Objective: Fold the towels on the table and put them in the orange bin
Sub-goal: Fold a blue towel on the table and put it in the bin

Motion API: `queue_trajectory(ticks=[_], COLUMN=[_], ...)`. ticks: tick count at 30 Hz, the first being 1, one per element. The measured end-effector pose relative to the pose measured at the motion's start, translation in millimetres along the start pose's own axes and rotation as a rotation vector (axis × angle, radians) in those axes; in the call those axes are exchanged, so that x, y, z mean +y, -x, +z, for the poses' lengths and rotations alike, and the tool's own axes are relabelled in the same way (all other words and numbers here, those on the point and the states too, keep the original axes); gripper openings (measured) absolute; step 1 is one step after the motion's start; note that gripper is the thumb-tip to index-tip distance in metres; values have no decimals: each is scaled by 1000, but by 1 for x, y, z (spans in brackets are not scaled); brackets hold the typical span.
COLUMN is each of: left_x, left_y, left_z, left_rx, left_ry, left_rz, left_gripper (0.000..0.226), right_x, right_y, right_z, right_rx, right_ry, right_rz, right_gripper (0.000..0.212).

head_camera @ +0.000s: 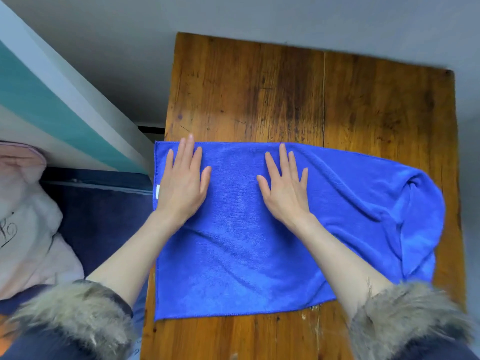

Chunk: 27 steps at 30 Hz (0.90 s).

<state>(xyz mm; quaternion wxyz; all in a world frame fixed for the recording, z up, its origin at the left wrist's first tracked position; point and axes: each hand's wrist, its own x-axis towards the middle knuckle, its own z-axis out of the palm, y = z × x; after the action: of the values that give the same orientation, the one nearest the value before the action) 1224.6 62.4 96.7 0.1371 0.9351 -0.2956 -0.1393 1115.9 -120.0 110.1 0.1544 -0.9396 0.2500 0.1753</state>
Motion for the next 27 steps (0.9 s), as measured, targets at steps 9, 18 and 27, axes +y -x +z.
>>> queue_trajectory(ticks=[9,18,27], left_x=[-12,21,3], left_y=[-7,63,97], left_z=[17,22,39], left_rx=[-104,-2,-142], left_ry=[-134,-44,-125], left_rz=[59,39,-70], left_gripper=[66,52,57], right_x=[4,-14,-33], right_y=[-3,52,80], right_z=[12,32,57], right_rx=[-26,43,-95], right_ry=[124,47,124], right_rz=[-2,-90,-59], right_gripper=[65,62,77])
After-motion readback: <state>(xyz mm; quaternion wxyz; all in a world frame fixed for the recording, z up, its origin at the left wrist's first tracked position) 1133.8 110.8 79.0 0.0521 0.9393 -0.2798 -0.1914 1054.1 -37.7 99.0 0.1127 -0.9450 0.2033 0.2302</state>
